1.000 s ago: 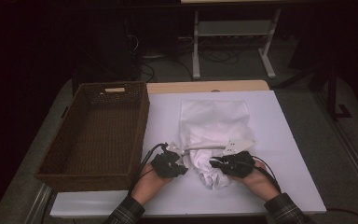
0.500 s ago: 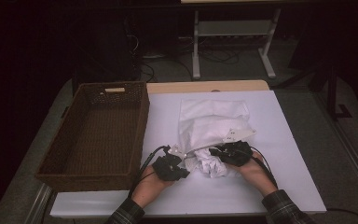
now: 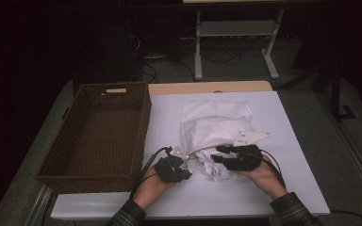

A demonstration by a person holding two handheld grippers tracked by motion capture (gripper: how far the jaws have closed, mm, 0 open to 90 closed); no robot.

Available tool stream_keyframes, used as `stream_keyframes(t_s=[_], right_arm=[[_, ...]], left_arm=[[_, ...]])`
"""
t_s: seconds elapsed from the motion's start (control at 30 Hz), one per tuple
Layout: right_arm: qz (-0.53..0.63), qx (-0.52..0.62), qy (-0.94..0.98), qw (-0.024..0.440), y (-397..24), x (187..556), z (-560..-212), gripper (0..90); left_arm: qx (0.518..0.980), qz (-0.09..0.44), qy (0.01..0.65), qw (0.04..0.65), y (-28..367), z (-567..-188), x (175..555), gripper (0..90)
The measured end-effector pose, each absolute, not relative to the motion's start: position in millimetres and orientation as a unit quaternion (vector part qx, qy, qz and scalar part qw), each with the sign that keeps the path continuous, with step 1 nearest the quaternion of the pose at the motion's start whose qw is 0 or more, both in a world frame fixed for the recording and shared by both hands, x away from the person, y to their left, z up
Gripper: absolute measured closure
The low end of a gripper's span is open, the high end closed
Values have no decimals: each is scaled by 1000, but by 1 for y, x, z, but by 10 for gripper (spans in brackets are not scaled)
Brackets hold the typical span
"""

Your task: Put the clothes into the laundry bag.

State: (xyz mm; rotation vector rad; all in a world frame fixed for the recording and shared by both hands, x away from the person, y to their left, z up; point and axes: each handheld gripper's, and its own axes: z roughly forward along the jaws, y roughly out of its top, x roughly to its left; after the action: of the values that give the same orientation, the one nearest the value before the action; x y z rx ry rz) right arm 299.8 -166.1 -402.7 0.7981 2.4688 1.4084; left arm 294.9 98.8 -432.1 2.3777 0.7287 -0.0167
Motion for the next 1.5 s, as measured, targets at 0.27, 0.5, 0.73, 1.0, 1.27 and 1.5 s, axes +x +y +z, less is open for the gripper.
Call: stream_keyframes(t_s=[0.27,0.5,0.73,1.0,1.27,1.5], right_arm=[[481,274,829,86,-176,282,-394,456],[473,279,832,82,-187,269,-394,438],[450,287,842,79,-197,257,-404,415],[421,294,854,79,-195,257,-421,405],[399,300,862,94,-182,263,-438,534],[400,302,860,97,-185,267,-438,844]], left_arm=[[905,-7,278,322,99,-431,295,887],[905,-7,278,322,100,-431,295,886],[905,-7,278,321,100,-431,296,886],[906,-8,278,320,100,-432,295,887],[906,-10,278,320,99,-432,295,887],[907,-11,276,319,98,-432,295,888]])
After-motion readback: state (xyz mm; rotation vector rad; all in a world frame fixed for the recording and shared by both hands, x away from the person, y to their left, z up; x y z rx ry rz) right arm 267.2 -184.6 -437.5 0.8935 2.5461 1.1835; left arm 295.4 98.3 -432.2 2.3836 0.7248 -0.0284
